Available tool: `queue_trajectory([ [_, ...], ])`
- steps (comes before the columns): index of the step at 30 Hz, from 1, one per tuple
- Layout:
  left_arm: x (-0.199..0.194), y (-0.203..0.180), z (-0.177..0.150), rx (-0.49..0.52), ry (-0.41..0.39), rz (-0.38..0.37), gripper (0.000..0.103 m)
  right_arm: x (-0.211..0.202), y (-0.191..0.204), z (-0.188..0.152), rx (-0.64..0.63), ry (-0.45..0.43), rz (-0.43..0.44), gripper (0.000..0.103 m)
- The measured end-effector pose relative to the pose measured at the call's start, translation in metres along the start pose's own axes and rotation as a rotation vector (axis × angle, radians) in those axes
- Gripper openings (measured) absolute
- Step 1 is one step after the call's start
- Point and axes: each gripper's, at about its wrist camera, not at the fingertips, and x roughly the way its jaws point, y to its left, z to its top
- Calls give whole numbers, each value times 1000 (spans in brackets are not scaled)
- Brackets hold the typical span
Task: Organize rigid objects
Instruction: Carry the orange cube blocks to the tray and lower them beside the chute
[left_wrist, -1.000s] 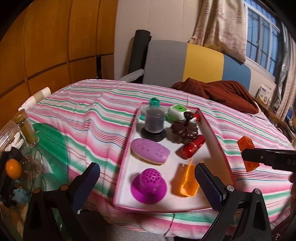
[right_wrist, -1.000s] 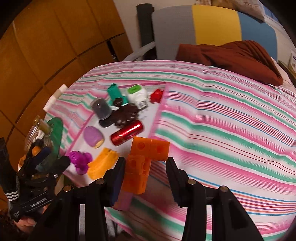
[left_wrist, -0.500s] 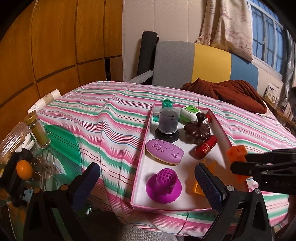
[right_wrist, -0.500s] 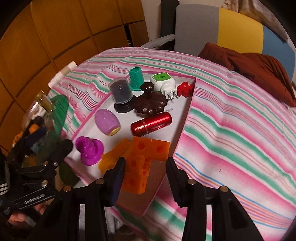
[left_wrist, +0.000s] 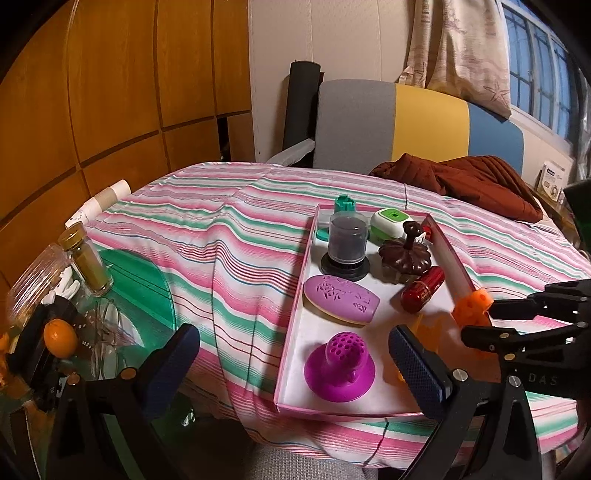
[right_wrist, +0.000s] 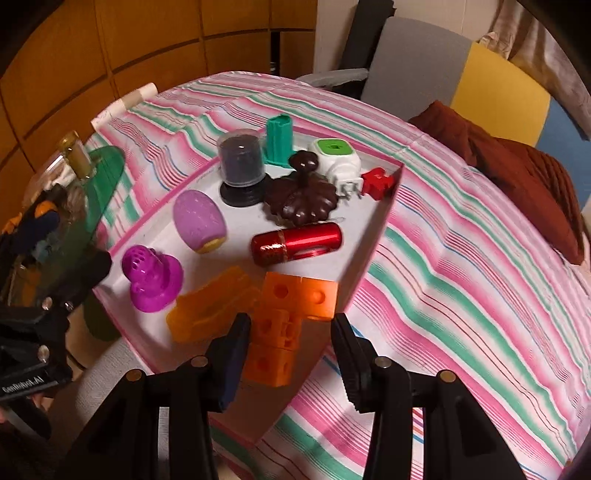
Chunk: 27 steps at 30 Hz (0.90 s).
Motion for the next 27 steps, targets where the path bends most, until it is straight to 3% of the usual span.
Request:
queue_trajectory([
  [6, 1, -2, 0, 7, 10, -1, 103, -6, -10, -4, 46, -14, -1, 45],
  [9, 1, -3, 0, 11, 10, 1, 103, -11, -16, -6, 56, -28, -63, 45],
  [17, -1, -4, 1, 7, 9, -5, 103, -26, -37, -7, 148, -78, -80, 45],
  [23, -1, -3, 1, 2, 13, -2, 103, -30, -57, -11, 305, -113, -121, 45],
  [27, 2, -3, 1, -2, 30, -12, 103, -18, -70, -8, 356, -74, -119, 45],
])
